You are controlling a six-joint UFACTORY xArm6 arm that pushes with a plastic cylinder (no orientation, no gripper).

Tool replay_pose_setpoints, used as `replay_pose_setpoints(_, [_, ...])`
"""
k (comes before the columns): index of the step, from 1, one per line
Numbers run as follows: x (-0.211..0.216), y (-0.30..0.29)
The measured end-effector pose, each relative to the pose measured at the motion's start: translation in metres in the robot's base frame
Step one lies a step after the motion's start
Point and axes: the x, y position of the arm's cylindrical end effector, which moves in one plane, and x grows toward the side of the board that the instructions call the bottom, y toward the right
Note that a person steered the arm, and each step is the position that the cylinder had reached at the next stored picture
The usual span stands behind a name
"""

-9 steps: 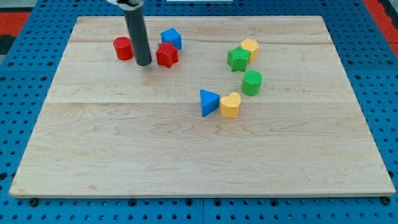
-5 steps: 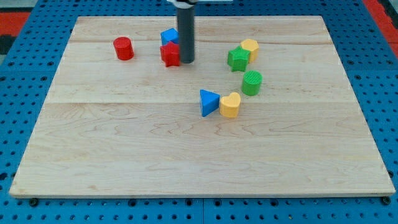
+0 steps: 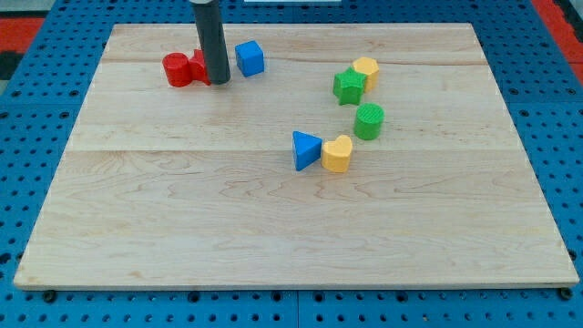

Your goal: Place red star in between blue cube and red circle

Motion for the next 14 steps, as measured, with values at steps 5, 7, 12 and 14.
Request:
replay_pose_setpoints(5, [-0.008, -0.068])
replay_pose_setpoints(7, [0.019, -0.064])
replay_pose_setpoints(12, [0.004, -0.023])
replay_pose_setpoints(14, [0.003, -0.014])
